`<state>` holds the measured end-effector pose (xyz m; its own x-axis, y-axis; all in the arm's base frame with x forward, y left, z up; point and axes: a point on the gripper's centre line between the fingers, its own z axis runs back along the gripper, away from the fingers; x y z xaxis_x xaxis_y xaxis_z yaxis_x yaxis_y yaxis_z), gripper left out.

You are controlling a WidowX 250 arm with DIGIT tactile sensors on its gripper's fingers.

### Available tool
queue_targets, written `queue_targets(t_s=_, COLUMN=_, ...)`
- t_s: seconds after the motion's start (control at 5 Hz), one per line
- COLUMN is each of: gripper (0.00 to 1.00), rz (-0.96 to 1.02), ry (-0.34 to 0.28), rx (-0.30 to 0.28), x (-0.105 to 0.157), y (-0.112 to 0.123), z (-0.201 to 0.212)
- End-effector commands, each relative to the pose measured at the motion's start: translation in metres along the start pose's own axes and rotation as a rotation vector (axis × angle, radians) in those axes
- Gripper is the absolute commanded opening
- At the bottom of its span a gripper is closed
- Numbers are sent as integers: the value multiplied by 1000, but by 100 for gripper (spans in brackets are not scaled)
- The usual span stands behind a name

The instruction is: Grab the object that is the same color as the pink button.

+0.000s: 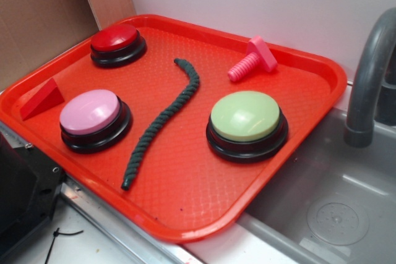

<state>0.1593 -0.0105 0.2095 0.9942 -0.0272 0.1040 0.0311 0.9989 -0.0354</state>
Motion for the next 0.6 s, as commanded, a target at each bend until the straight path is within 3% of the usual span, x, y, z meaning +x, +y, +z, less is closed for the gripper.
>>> queue_targets(t_s=0.0, gripper=100, rz=32, ry=-64, rx=49, x=39, y=4, z=-25)
queue_targets(t_s=0.4, gripper=100, rz=-33, ry=-84, rx=19, x=74, y=-5, z=-58)
